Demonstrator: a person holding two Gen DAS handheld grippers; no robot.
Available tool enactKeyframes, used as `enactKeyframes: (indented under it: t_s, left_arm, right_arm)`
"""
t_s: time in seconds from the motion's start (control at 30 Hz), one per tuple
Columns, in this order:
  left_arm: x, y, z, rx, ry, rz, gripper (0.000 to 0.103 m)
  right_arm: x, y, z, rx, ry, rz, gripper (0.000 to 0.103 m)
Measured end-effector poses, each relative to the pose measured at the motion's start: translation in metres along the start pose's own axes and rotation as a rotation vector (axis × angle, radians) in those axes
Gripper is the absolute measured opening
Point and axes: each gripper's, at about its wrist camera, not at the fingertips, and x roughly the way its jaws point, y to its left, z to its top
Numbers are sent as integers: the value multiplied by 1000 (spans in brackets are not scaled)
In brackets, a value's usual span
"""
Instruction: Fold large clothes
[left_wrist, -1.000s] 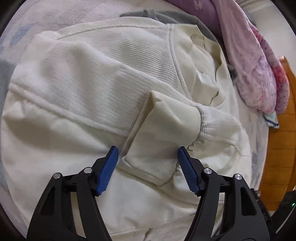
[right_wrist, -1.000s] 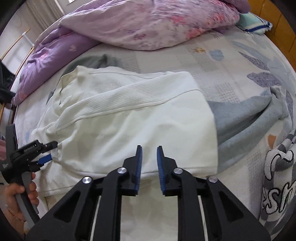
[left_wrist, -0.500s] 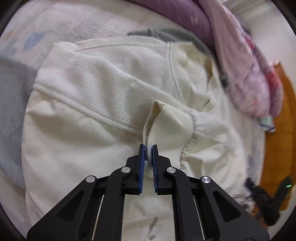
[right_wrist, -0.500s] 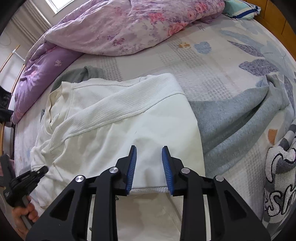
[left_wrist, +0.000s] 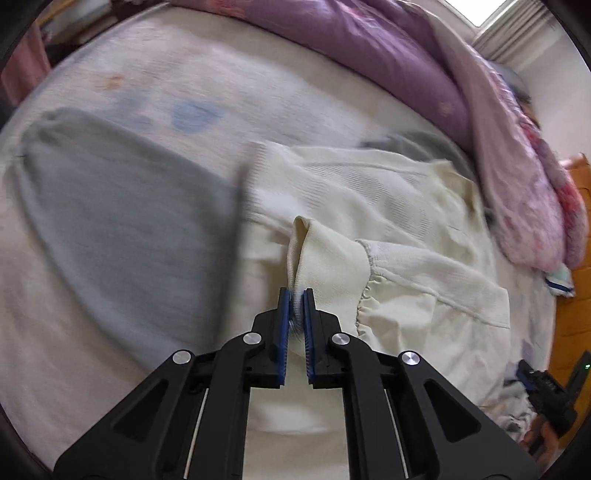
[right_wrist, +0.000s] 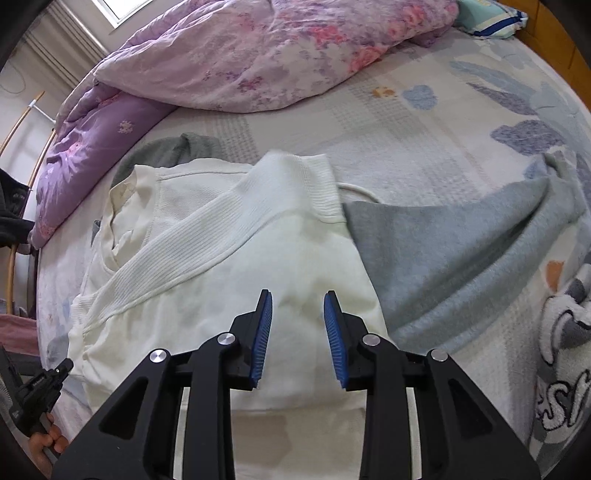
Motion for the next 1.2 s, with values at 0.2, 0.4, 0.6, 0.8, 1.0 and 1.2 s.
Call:
enactKeyframes:
  t_s: [0.2, 0.4, 0.6, 0.8, 1.0, 1.2]
  left_arm:
    - [7, 23, -2, -40, 30, 39, 7]
    - [18, 17, -1, -4, 84, 10, 24]
    - [-1, 27, 37, -71, 27, -122, 63]
    - [60, 24, 110, -48, 141, -32, 63]
    - [112, 12, 139, 35, 252, 65, 63]
    - [125, -6, 140, 139, 249, 127, 70]
  right_arm:
    - [56, 11, 2, -31, 147, -61, 28]
    - [78, 6, 7, -35, 210, -73, 29]
    - [47, -12, 43, 42, 168, 63, 52]
    - [63, -35, 110, 85, 145, 76, 56]
    - [100, -40, 152, 148, 180, 51, 57]
    - [135, -42, 168, 168, 240, 0, 57]
